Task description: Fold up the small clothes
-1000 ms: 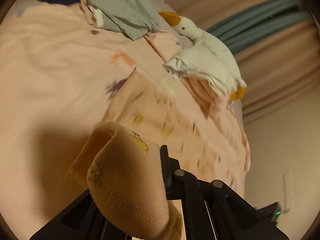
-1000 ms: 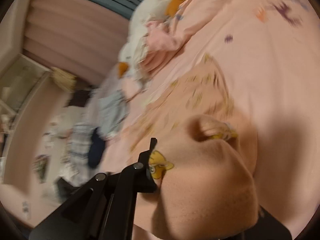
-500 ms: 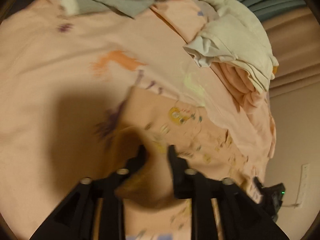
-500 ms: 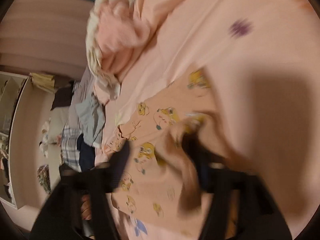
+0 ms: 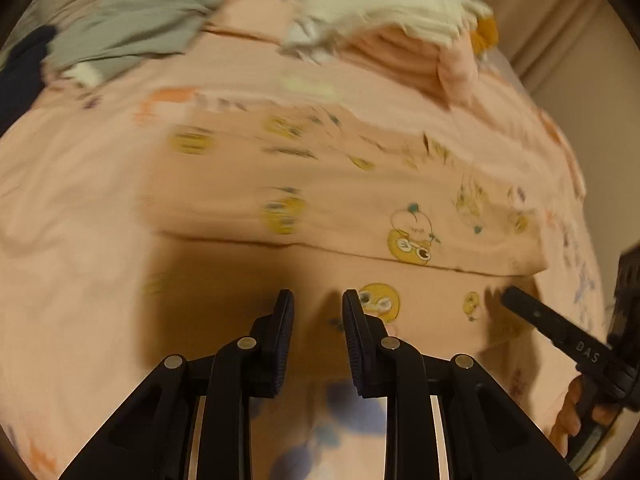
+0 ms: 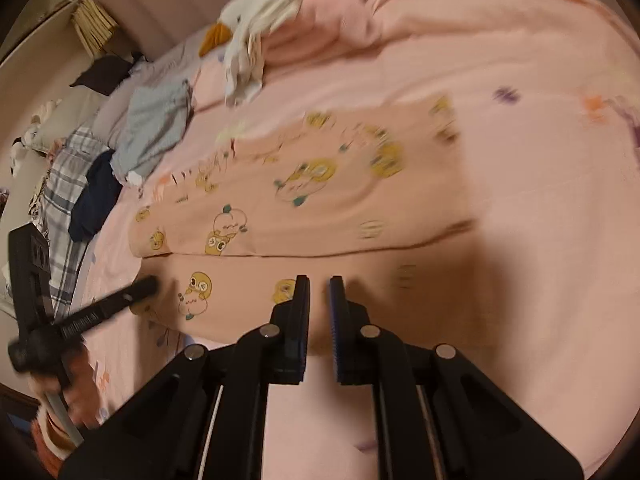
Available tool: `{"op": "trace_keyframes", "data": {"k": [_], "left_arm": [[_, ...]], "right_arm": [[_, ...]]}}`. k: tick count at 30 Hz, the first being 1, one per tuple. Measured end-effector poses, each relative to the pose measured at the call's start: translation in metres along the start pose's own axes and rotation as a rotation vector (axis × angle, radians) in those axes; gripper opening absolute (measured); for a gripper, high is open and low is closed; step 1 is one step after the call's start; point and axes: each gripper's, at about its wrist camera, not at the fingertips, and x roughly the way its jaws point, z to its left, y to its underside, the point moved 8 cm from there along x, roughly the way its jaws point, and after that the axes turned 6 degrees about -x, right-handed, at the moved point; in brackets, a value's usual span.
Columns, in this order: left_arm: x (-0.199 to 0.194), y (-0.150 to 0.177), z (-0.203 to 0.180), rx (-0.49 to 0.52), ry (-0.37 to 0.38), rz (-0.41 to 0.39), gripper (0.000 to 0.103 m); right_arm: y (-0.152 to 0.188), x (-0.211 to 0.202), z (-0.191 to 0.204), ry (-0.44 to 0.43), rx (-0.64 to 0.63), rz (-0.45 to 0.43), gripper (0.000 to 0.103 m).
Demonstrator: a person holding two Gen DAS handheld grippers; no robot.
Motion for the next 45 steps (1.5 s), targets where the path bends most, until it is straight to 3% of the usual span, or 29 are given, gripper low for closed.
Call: {"op": "trace_keyframes", "data": {"k": [2, 4, 6, 8, 9, 11, 13, 14, 15, 16, 17, 18, 19, 21, 23, 26, 30, 32, 35, 38, 41, 45], "left_arm": [[0.019, -0.011, 0.001, 0.01, -0.056, 0.009, 0.025], [0.016, -0.038, 0.005, -0.03, -0.042, -0.047, 0.025], [0.008, -0.073, 0.011, -0.055, -0.05, -0.116, 0.025], [-0.001, -0.128, 0.031, -0.074, -0.185, -0.267, 0.025], [-0.005, -0.144, 0.043, -0.08, -0.259, -0.313, 0.025], [-0.019, -0.172, 0.074, -0.099, -0.446, -0.375, 0.025], [-0.032, -0.173, 0.094, -0.112, -0.465, -0.38, 0.025], [-0.042, -0.166, 0.108, -0.119, -0.419, -0.38, 0.025], [-0.048, -0.156, 0.117, -0.132, -0.38, -0.369, 0.026], [-0.052, -0.145, 0.125, -0.158, -0.329, -0.343, 0.028], [-0.057, -0.125, 0.137, -0.21, -0.246, -0.295, 0.029], [-0.058, -0.112, 0.14, -0.252, -0.185, -0.255, 0.035], [-0.06, -0.096, 0.145, -0.296, -0.119, -0.203, 0.044], [-0.061, -0.057, 0.143, -0.377, 0.01, -0.092, 0.048], [-0.061, -0.023, 0.135, -0.407, 0.062, -0.023, 0.048], [-0.066, 0.02, 0.112, -0.383, 0.152, 0.022, 0.048], [-0.058, 0.056, 0.071, -0.366, 0.294, 0.085, 0.049], [-0.051, 0.059, 0.053, -0.311, 0.274, 0.077, 0.049], [-0.042, 0.046, 0.039, -0.305, 0.27, -0.01, 0.049], [-0.021, 0.025, 0.04, -0.383, 0.304, -0.064, 0.051], [0.004, 0.004, 0.046, -0.529, 0.369, -0.11, 0.055], [0.012, -0.02, 0.036, -0.584, 0.42, -0.187, 0.083]], "right_arm": [[-0.009, 0.026, -0.007, 0.054, 0.016, 0.026, 0.008], [-0.018, 0.036, -0.009, 0.048, 0.061, 0.039, 0.006], [-0.054, 0.037, -0.015, 0.054, 0.065, -0.022, 0.007], [-0.09, 0.036, -0.021, 0.145, 0.031, -0.102, 0.005], [-0.114, 0.037, -0.032, 0.245, 0.014, -0.151, 0.006], [-0.137, 0.04, -0.06, 0.378, 0.054, -0.148, 0.011], [-0.136, 0.031, -0.077, 0.338, 0.154, -0.137, 0.012], [-0.13, 0.021, -0.083, 0.243, 0.208, -0.154, 0.012], [-0.12, 0.004, -0.091, 0.118, 0.268, -0.175, 0.025], [-0.109, -0.009, -0.099, 0.056, 0.302, -0.173, 0.036], [-0.102, -0.016, -0.101, 0.033, 0.32, -0.17, 0.065], [-0.086, -0.03, -0.11, 0.017, 0.357, -0.174, 0.086], [-0.069, -0.046, -0.12, 0.028, 0.404, -0.185, 0.09], [-0.045, -0.06, -0.121, 0.048, 0.441, -0.178, 0.09], [-0.021, -0.066, -0.113, 0.026, 0.448, -0.145, 0.09], [0.022, -0.073, -0.092, -0.049, 0.468, -0.079, 0.09], [0.068, -0.049, -0.053, -0.204, 0.538, 0.012, 0.09], [0.078, -0.039, -0.036, -0.221, 0.513, 0.026, 0.089], [0.075, -0.024, -0.017, -0.242, 0.52, -0.001, 0.089], [0.059, -0.007, -0.004, -0.281, 0.53, -0.058, 0.089], [0.041, 0.008, -0.006, -0.275, 0.553, -0.121, 0.089], [0.011, 0.017, -0.012, -0.27, 0.551, -0.202, 0.089]]}}
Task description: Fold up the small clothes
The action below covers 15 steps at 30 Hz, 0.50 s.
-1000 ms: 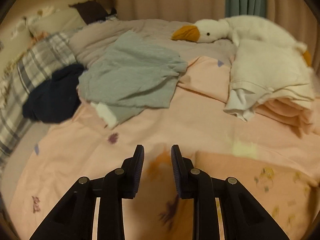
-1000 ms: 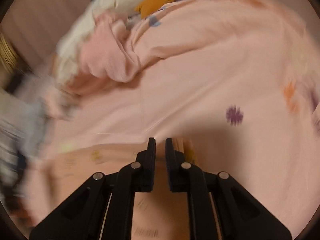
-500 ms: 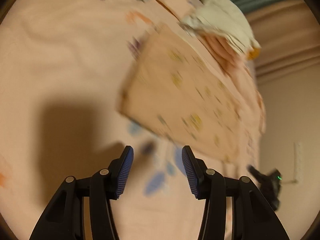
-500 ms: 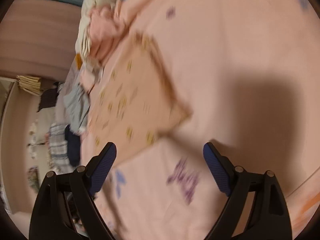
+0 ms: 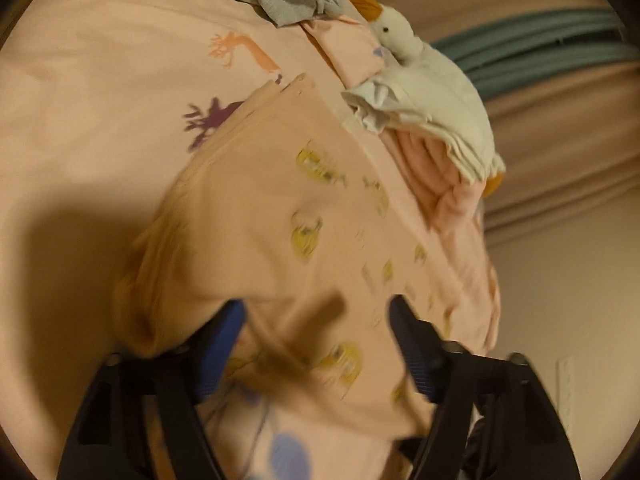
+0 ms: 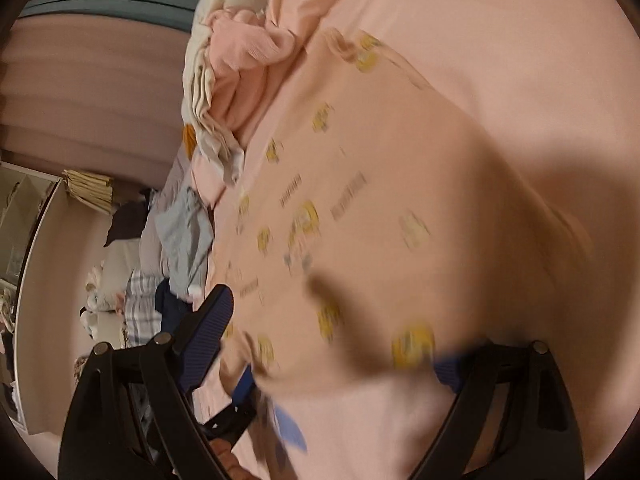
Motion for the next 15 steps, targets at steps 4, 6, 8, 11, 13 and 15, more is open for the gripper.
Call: {"op": "trace_keyframes", "data": {"k": [4, 6, 8, 11, 13, 15], "left_arm": [[0.015, -0.003, -0.02, 0.013, 0.006, -0.014, 0.101], [0.01, 0.002, -0.017, 0.07, -0.007, 0.046, 0.101], [-0.006, 0.014, -0.007, 0.16, -0.01, 0.145, 0.101], [-0.033, 0.024, 0.015, 0.09, 0.008, 0.161, 0.101], [-0.041, 0.03, 0.024, -0.006, 0.038, 0.201, 0.101], [-0.04, 0.033, 0.023, -0.003, 0.046, 0.24, 0.101]], "right_arm": [[-0.019, 0.017, 0.006, 0.021, -0.019, -0.051, 0.088], [-0.025, 0.024, 0.009, 0.032, -0.047, -0.053, 0.082], [-0.024, 0.023, 0.007, 0.042, -0.083, -0.039, 0.075], [-0.021, 0.02, 0.004, -0.002, -0.12, -0.027, 0.072], [-0.02, 0.018, 0.002, -0.023, -0.119, -0.034, 0.07], [-0.018, 0.016, 0.0, -0.012, -0.114, -0.022, 0.07]]}}
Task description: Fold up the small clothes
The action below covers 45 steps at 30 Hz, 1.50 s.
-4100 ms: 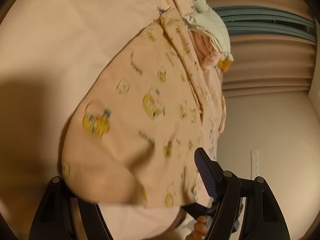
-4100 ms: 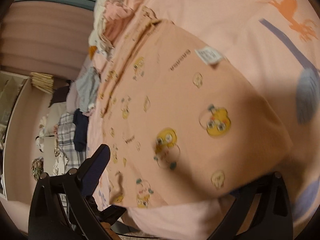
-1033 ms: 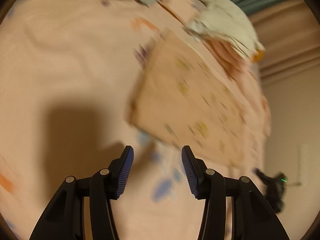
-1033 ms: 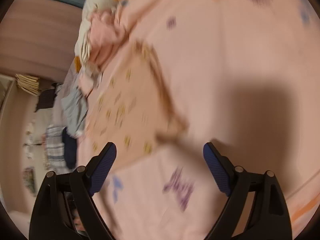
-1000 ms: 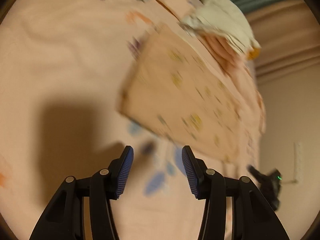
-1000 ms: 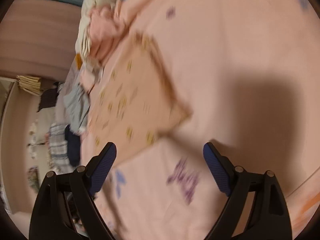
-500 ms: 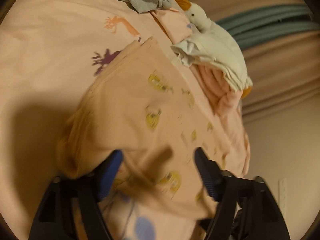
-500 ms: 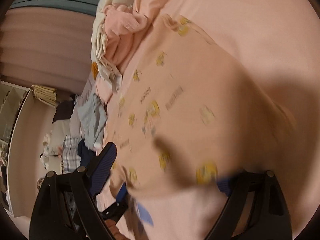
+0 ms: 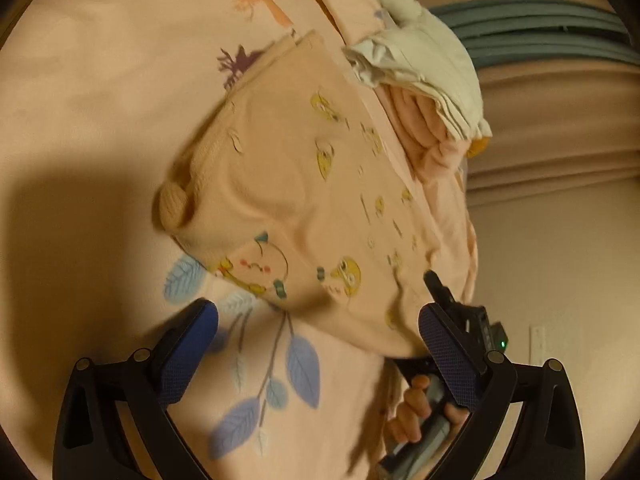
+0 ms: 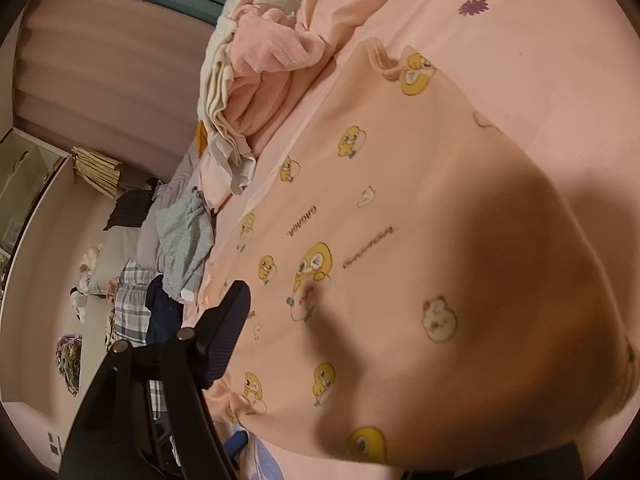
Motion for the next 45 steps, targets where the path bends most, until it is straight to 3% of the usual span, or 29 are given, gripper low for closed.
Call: {"op": "trace_keyframes", "data": {"k": [3, 8, 12, 16, 17, 18, 19, 20, 21, 25, 29, 31, 33, 35, 37, 39, 41, 43, 45], "left_arm": [[0.004, -0.002, -0.002, -0.018, -0.01, -0.015, 0.101], [0.022, -0.029, -0.017, -0.054, 0.014, -0.17, 0.101], [0.047, -0.047, -0.035, 0.064, -0.008, -0.208, 0.101], [0.052, -0.055, -0.041, 0.102, -0.038, -0.262, 0.099], [0.054, -0.058, -0.042, 0.118, -0.073, -0.279, 0.093], [0.055, -0.062, -0.039, 0.127, -0.121, -0.297, 0.071], [0.059, -0.066, -0.036, 0.13, -0.188, -0.315, 0.041], [0.059, -0.069, -0.03, 0.13, -0.255, -0.327, 0.036], [0.058, -0.069, -0.029, 0.139, -0.268, -0.324, 0.033], [0.045, -0.056, -0.035, 0.176, -0.336, -0.31, 0.022], [0.019, -0.029, -0.047, 0.225, -0.294, -0.272, 0.019], [-0.005, -0.006, -0.043, 0.215, -0.243, -0.214, 0.019], [-0.025, 0.016, -0.026, 0.204, -0.251, -0.175, 0.019], [-0.036, 0.033, 0.001, 0.127, -0.264, -0.132, 0.019], [-0.046, 0.047, 0.029, -0.002, -0.19, -0.089, 0.02], [-0.053, 0.06, 0.051, -0.143, -0.094, -0.042, 0.02], [-0.063, 0.066, 0.06, -0.17, -0.021, -0.046, 0.02], [-0.08, 0.071, 0.07, -0.139, -0.021, -0.088, 0.02], [-0.098, 0.075, 0.075, -0.115, -0.039, -0.135, 0.02]], "right_arm": [[0.004, -0.003, 0.001, 0.001, 0.003, 0.005, 0.07], [0.004, 0.0, 0.003, 0.005, -0.017, -0.003, 0.07], [0.002, 0.002, 0.004, -0.02, -0.044, 0.004, 0.07], [-0.003, 0.009, 0.005, -0.021, -0.06, -0.004, 0.067], [-0.007, 0.012, 0.005, -0.013, -0.064, -0.014, 0.062], [-0.009, 0.014, 0.004, -0.001, -0.068, -0.02, 0.057], [-0.011, 0.017, 0.002, 0.014, -0.076, -0.026, 0.042], [-0.014, 0.023, -0.004, 0.052, -0.087, -0.031, 0.018], [-0.014, 0.026, -0.009, 0.074, -0.084, -0.029, 0.012], [-0.015, 0.021, -0.009, 0.005, -0.053, -0.022, 0.011], [-0.003, -0.014, 0.015, -0.121, -0.062, -0.016, 0.01], [0.009, -0.036, 0.029, -0.12, -0.116, -0.008, 0.01], [0.021, -0.057, 0.042, -0.054, -0.132, 0.027, 0.01], [0.046, -0.065, 0.045, 0.017, -0.134, 0.117, 0.011], [0.092, -0.076, 0.038, 0.126, -0.227, 0.224, 0.011], [0.128, -0.089, 0.02, 0.173, -0.244, 0.259, 0.012], [0.144, -0.098, 0.006, 0.137, -0.197, 0.237, 0.013], [0.149, -0.107, -0.01, 0.088, -0.112, 0.163, 0.011], [0.156, -0.118, -0.019, 0.048, -0.013, 0.17, 0.013]]}}
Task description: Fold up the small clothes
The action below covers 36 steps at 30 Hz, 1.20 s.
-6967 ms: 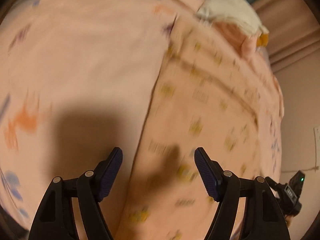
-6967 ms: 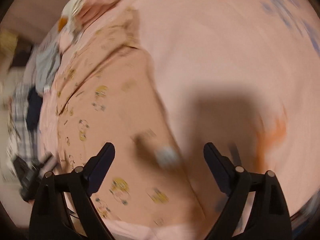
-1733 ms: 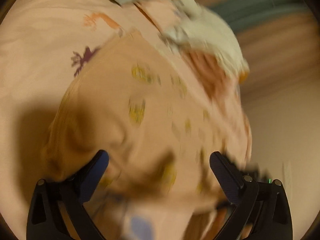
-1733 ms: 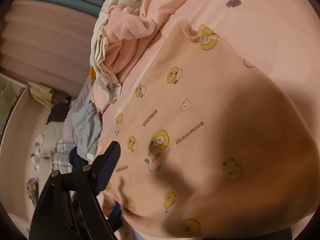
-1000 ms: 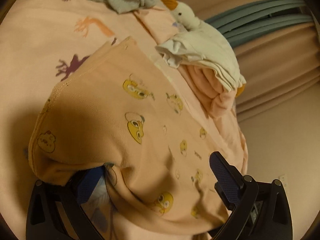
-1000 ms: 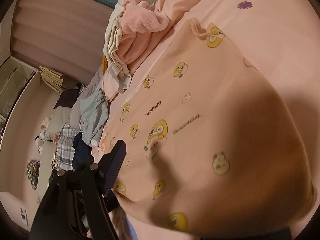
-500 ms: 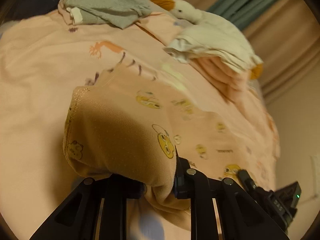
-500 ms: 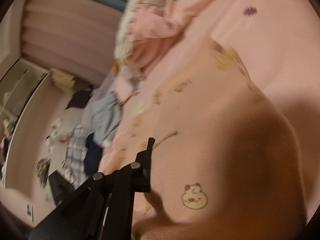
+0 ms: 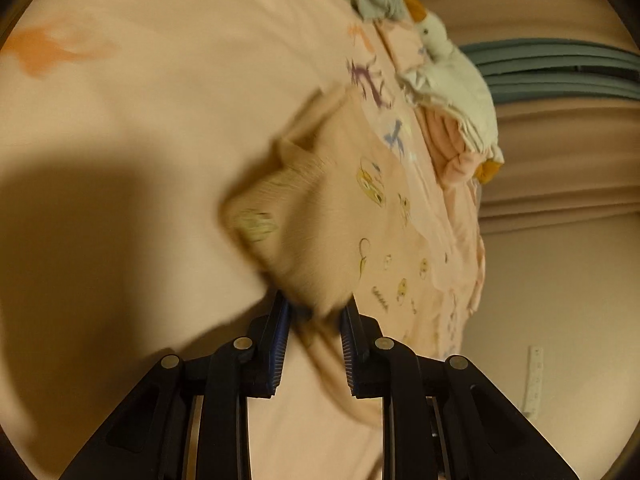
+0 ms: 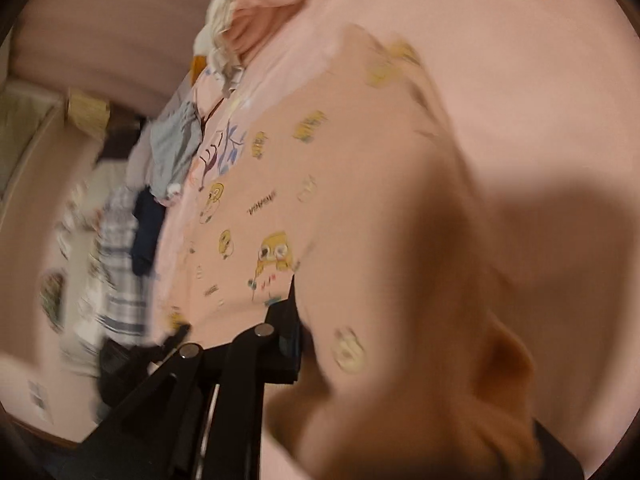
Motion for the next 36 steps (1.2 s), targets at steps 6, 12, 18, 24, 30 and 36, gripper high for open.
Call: {"op": "trace_keyframes", "data": {"k": [6, 12, 18, 24, 30, 36], "left_arm": [[-0.051, -0.018, 0.026, 0.121, -0.285, -0.262, 0.02], [-0.057, -0.019, 0.018, 0.166, -0.19, -0.224, 0.02], [-0.012, 0.001, 0.011, 0.073, -0.034, 0.007, 0.029], [0.004, 0.002, 0.009, 0.008, 0.069, 0.016, 0.029], [0.006, -0.002, 0.003, 0.025, 0.089, -0.005, 0.029], [0.02, -0.015, -0.002, 0.059, 0.051, -0.081, 0.027]], "right_arm": [[0.015, -0.043, -0.015, 0.18, -0.071, -0.127, 0.008], [0.012, -0.066, -0.024, 0.347, -0.101, -0.153, 0.018], [0.003, -0.081, 0.001, 0.451, -0.105, -0.18, 0.048], [-0.007, -0.087, 0.027, 0.398, -0.162, -0.26, 0.051], [0.0, -0.066, 0.001, 0.362, -0.116, -0.233, 0.061], [-0.005, -0.055, -0.016, 0.374, -0.094, -0.232, 0.061]]}}
